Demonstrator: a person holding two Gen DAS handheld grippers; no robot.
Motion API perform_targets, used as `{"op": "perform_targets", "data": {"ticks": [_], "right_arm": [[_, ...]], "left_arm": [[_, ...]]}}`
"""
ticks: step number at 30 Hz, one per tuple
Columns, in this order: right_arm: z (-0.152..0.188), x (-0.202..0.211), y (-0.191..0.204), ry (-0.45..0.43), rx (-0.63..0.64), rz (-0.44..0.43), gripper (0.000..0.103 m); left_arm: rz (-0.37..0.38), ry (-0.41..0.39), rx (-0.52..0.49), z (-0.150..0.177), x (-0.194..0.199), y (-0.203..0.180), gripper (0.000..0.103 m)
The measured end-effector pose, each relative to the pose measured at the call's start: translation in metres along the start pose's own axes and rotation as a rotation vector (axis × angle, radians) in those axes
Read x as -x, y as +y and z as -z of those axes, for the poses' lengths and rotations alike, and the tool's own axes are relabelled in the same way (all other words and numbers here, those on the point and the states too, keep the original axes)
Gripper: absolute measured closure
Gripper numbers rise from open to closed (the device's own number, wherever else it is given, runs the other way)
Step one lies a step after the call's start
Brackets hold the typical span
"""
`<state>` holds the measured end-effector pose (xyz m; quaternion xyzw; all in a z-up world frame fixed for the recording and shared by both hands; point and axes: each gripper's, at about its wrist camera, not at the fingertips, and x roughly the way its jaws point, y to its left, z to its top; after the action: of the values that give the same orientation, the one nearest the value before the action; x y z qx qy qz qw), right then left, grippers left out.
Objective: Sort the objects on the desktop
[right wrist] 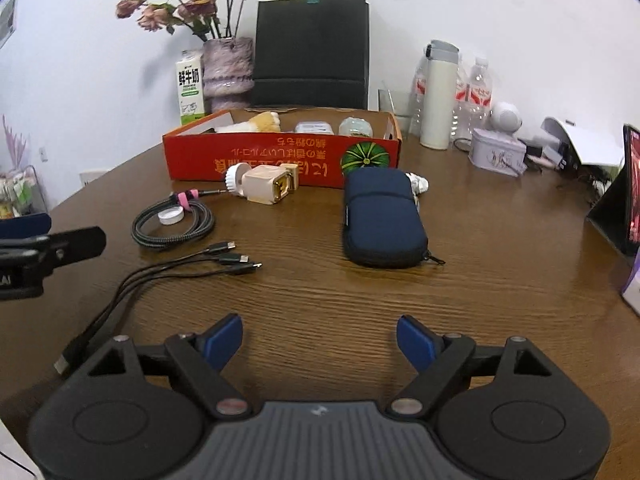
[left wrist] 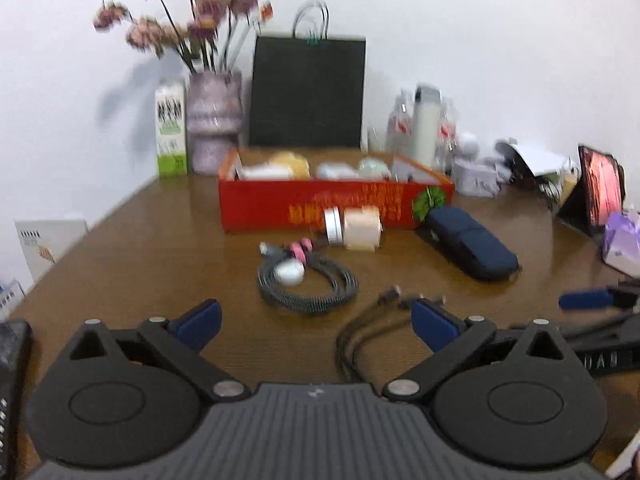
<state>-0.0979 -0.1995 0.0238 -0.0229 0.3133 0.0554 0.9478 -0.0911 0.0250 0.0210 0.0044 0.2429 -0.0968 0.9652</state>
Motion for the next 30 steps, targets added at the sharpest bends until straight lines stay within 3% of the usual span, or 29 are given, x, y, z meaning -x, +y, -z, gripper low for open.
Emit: {"op": "perform_targets", "data": {"ticks": [3, 8, 10, 12, 14, 15, 19, 21, 24, 26, 27, 29, 30], "right_arm": [[-0.003, 0.002, 0.0, -0.02, 0.004, 0.013, 0.019], [-0.007, 0.001, -0.005, -0.041, -0.018, -0.011, 0.019], [-0.007, -0.001, -0.003, -0.047, -0.005, -0.02, 0.019], [-0.007, -0.005, 0.003, -0.046, 0.022, -0.027, 0.019], [-0.009, -0.01, 0.01, -0.026, 0.026, -0.052, 0.02], [-0.01, -0.013, 0.013, -0.016, 0.021, -0.075, 0.02], [-0.015, -0.021, 0.029, 0.031, -0.029, -0.227, 0.021], [-0.016, -0.025, 0.04, 0.046, -0.032, -0.284, 0.02], [-0.016, -0.032, 0.065, 0.05, 0.023, -0.309, 0.02], [-0.015, -0.037, 0.081, 0.048, 0.071, -0.319, 0.021], [-0.015, -0.039, 0.089, 0.041, 0.09, -0.319, 0.024], [-0.015, -0.041, 0.106, 0.023, 0.158, -0.279, 0.044], [-0.014, -0.04, 0.112, 0.006, 0.19, -0.257, 0.061]], "left_arm": [[0.034, 0.047, -0.009, 0.0, -0.01, 0.0, 0.0], [0.007, 0.095, 0.012, -0.008, -0.031, 0.011, 0.0], [-0.006, 0.078, 0.024, -0.015, -0.039, 0.021, 0.005], [-0.007, 0.072, 0.044, -0.026, -0.053, 0.033, 0.014], [0.007, 0.101, 0.085, -0.036, -0.07, 0.045, 0.036], [0.014, 0.123, 0.115, -0.041, -0.08, 0.051, 0.042], [0.034, 0.198, 0.147, -0.046, -0.109, 0.063, 0.09], [0.02, 0.171, 0.15, -0.047, -0.104, 0.061, 0.092], [0.02, 0.043, 0.065, -0.055, -0.073, 0.044, 0.093], [0.022, 0.012, 0.043, -0.061, -0.059, 0.037, 0.094], [0.021, -0.006, 0.043, -0.064, -0.053, 0.036, 0.094], [0.021, -0.031, 0.07, -0.07, -0.039, 0.036, 0.094], [0.028, -0.05, 0.091, -0.074, -0.031, 0.038, 0.094]]}}
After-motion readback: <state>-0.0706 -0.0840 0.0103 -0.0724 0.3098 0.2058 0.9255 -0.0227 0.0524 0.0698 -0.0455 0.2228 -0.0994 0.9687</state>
